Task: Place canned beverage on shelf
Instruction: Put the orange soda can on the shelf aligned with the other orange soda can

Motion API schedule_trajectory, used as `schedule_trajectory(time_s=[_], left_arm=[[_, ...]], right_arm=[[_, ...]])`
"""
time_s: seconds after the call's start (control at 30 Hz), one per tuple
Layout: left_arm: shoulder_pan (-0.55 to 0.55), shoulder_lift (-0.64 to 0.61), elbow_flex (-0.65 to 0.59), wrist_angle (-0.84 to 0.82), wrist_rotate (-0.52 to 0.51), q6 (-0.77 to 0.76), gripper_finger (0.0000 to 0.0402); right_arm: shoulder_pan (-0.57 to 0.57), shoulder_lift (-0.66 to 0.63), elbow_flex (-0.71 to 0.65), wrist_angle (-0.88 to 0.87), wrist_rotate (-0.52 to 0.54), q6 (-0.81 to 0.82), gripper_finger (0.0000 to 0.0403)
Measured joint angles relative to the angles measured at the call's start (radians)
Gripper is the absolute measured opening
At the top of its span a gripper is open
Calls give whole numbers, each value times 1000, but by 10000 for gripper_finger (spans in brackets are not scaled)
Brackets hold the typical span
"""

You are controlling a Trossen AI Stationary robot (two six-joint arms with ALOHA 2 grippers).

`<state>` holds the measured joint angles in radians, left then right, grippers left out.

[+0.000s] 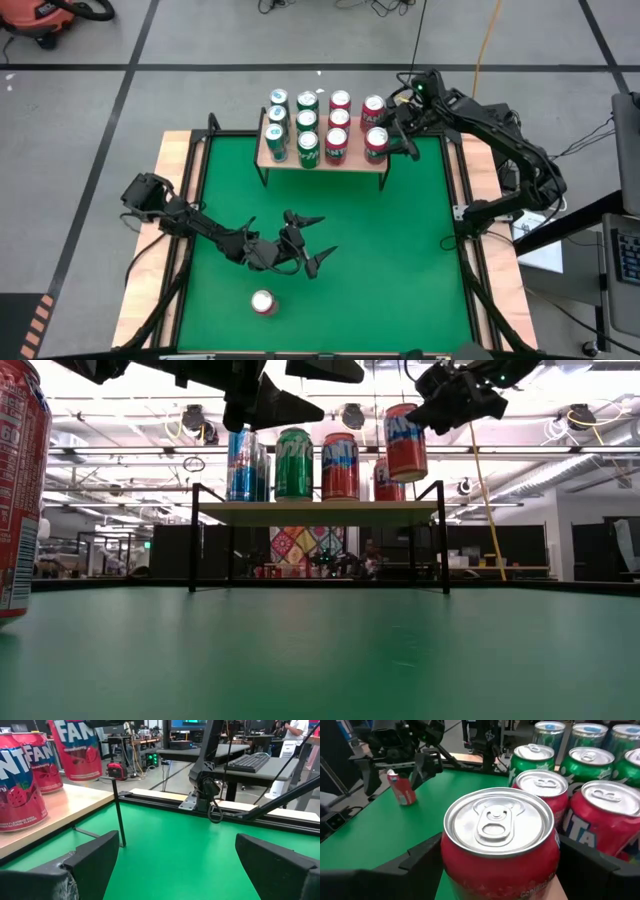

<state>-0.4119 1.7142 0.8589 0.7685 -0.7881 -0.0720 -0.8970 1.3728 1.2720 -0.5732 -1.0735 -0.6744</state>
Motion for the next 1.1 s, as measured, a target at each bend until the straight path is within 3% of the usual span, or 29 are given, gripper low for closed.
schedule_trajectory(time_s=[0.23,0.67,1.1], left_arm=[[1,0,0,0,0,2,395],[12,0,0,0,7,6,395],[12,0,0,0,9,1,395]], right_arm=[[0,-19,-8,-60,32,-31,309],[-12,-25,-225,326,48,115,309],[-46,-26,-233,330,50,132,309]])
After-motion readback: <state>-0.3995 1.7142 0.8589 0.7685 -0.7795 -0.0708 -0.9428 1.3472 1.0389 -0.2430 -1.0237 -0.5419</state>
